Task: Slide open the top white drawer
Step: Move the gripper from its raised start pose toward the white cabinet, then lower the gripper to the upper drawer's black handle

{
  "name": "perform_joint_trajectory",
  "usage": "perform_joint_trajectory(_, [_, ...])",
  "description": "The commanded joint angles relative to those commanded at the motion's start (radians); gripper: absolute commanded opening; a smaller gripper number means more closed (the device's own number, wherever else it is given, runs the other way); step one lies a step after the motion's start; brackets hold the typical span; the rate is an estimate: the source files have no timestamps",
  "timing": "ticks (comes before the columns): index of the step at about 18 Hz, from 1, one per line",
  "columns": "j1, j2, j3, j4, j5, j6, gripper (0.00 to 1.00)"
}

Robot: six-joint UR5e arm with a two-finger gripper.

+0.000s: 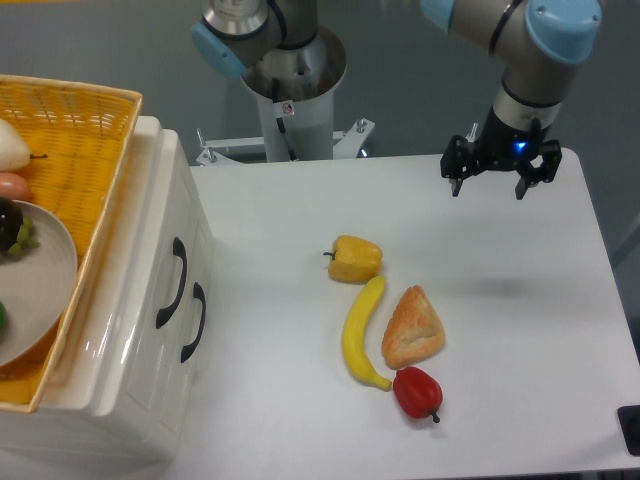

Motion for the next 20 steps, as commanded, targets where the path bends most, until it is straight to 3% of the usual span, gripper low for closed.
perform_joint_trajectory(7, [-0.066, -0.017, 0.021, 0.005, 0.005, -0.118, 1.00])
perform_joint_trajectory(16, [-0.179, -0.028, 0.038, 0.005, 0.041, -0.403, 1.00])
perform_joint_trajectory(20, [-0.264, -0.063, 0.069, 0.000, 0.043, -0.551, 1.00])
